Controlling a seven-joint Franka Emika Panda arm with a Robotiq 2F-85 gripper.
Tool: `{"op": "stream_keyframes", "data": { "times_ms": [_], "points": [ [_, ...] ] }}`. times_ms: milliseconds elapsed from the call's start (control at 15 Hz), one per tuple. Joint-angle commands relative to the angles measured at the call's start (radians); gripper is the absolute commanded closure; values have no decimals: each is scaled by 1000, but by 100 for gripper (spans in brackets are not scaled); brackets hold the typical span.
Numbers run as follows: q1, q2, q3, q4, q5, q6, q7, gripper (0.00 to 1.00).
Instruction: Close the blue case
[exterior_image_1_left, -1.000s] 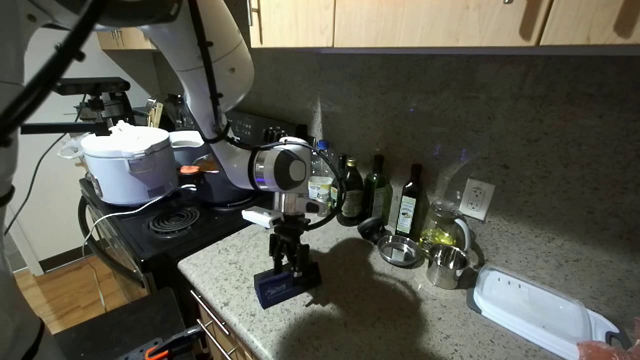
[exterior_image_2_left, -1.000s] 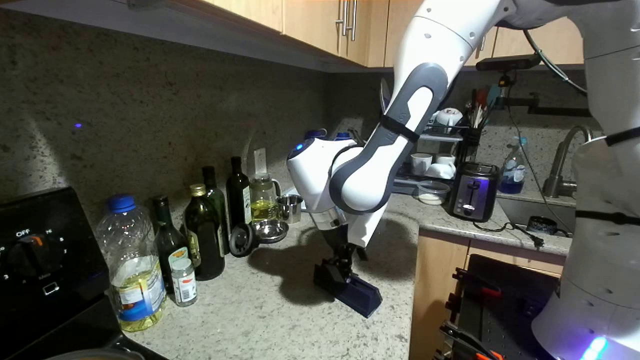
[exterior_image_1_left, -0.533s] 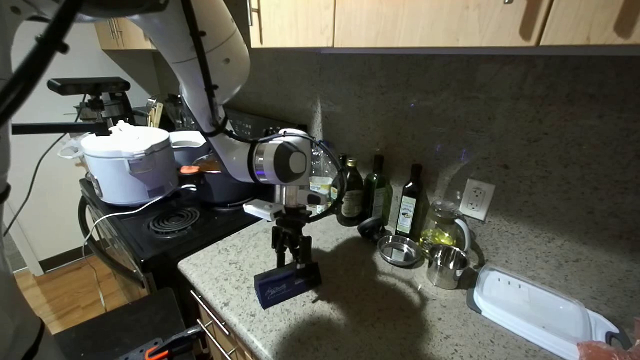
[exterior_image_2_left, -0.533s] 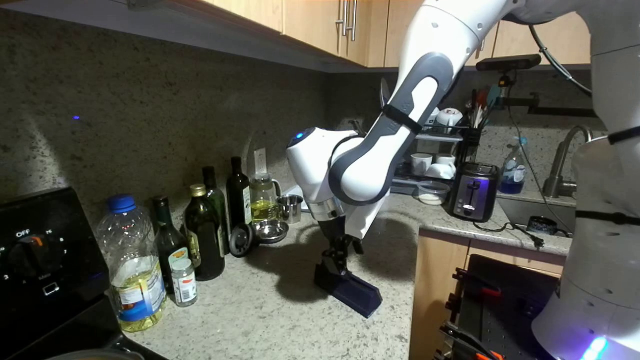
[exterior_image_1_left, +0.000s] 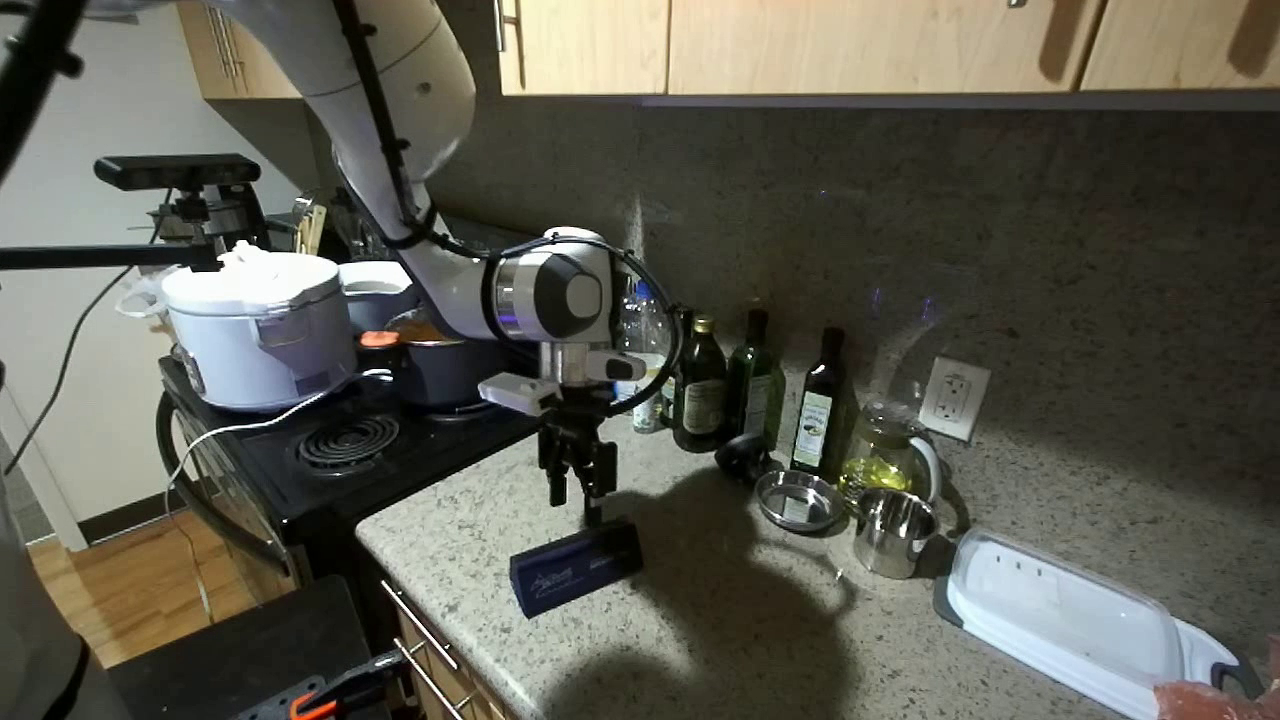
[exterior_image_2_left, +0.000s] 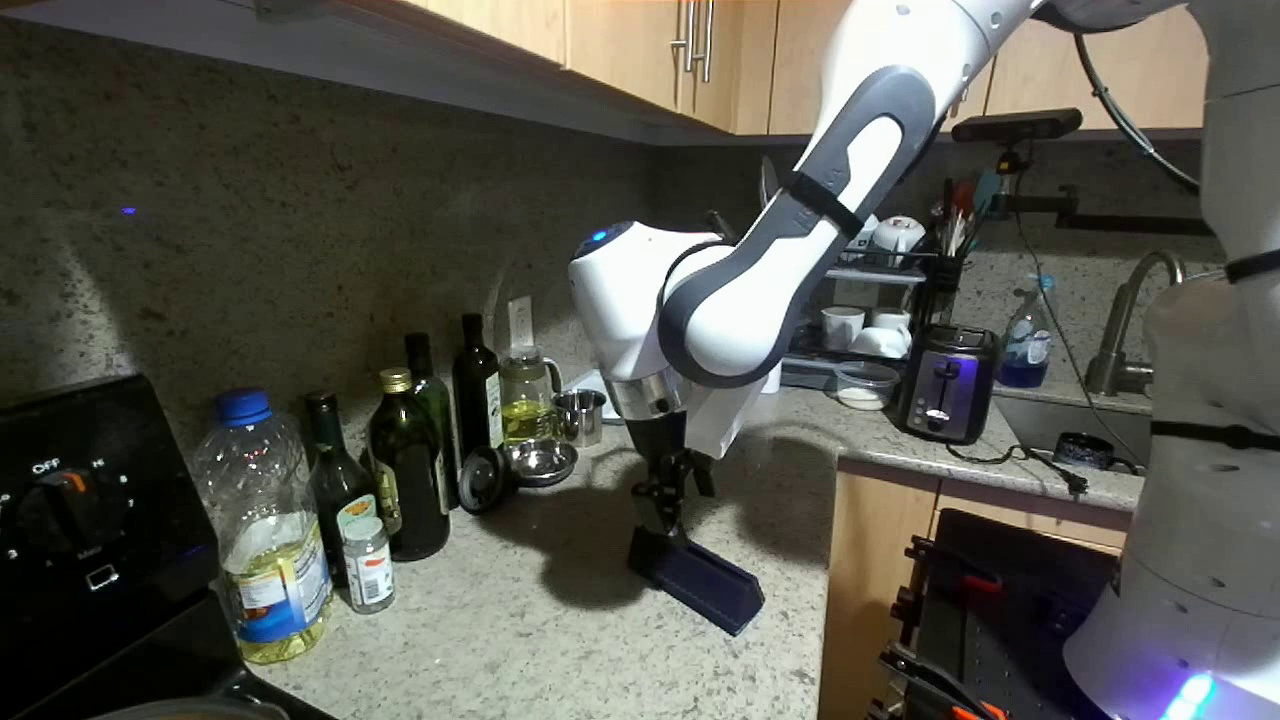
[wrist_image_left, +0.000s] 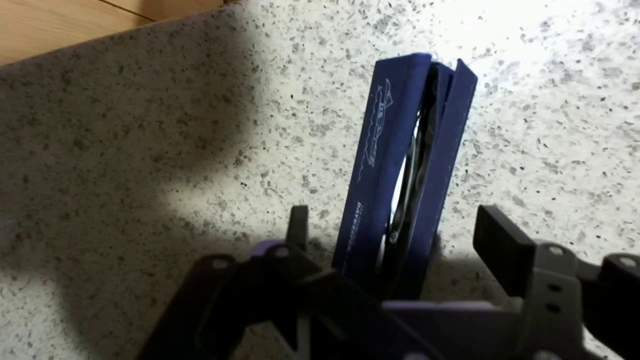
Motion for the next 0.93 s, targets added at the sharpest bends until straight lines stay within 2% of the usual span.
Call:
{"op": "stream_keyframes", "data": {
  "times_ms": [0,333,667,800,867],
  "points": [
    [-14,-14,25,-19,44,-4,-49,15],
    [-19,27,19,-15,51,-1,-71,14],
    [-36,92,10,0,61,-4,-95,19],
    [-42,115,6,6,65,-9,-103,28],
    [-43,124,3,8,65,-10,-108,38]
  ]
}}
